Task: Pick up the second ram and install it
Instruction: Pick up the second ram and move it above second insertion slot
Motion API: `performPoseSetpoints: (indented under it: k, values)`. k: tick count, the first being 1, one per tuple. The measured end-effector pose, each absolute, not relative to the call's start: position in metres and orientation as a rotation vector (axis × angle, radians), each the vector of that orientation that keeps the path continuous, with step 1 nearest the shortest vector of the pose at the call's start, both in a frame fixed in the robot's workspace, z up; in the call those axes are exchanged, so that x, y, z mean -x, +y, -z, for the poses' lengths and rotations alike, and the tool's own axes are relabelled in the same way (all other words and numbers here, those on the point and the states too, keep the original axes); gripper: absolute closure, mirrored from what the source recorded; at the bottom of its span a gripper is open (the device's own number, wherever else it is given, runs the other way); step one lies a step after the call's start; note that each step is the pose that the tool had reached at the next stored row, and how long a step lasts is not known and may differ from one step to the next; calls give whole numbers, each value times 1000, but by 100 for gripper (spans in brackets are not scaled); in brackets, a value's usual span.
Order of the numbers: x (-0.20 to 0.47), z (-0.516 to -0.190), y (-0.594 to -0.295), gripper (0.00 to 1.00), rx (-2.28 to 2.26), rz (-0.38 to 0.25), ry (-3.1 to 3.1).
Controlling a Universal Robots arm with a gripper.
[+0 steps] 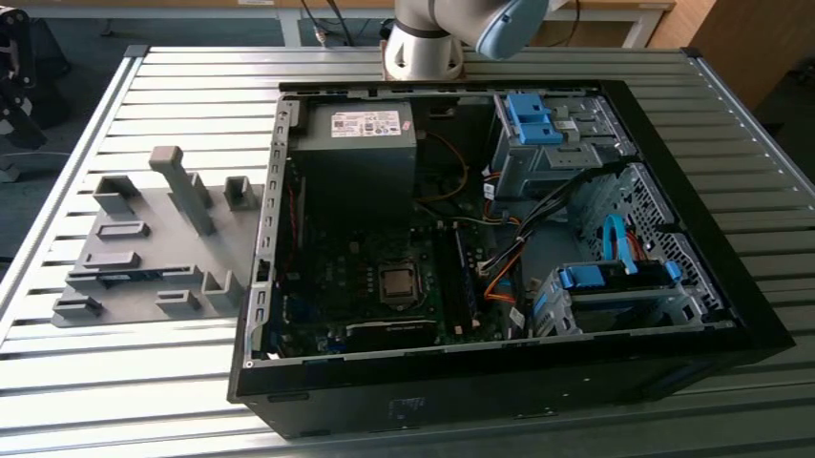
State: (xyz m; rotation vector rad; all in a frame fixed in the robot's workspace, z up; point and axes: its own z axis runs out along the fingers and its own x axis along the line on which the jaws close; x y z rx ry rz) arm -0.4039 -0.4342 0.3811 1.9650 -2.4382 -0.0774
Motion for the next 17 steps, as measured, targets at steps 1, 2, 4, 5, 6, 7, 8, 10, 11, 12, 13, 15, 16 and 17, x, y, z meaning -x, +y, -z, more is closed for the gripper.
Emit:
performPoseSetpoints:
  k: [1, 2, 4, 5, 6, 7, 8, 10, 11, 12, 13, 15, 16, 17]
  values:
    - [404, -381, -434, 89, -1965, 77, -2438]
    - [404, -381, -434, 89, -1965, 77, -2438]
    - [404, -381, -434, 89, -1969, 77, -2434]
    - [404, -381, -434, 89, -1975, 77, -2430]
    - [404, -381, -434, 89, -1984, 77, -2423]
    - [404, -381, -434, 89, -1996, 77, -2412]
    - [404, -381, -434, 89, -2011, 77, -2399]
    - [404, -381, -434, 89, -2045, 77, -2369]
    - [404, -381, -434, 89, -2062, 77, -2354]
    - [404, -381, -434, 89, -2078, 77, -2339]
    - [404, -381, -434, 89, -2095, 76, -2324]
    - [404, -381, -434, 89, -2123, 76, -2297]
    - [404, -380, -435, 89, -2126, 76, -2295]
    - [405, -380, -435, 89, -2126, 76, -2295]
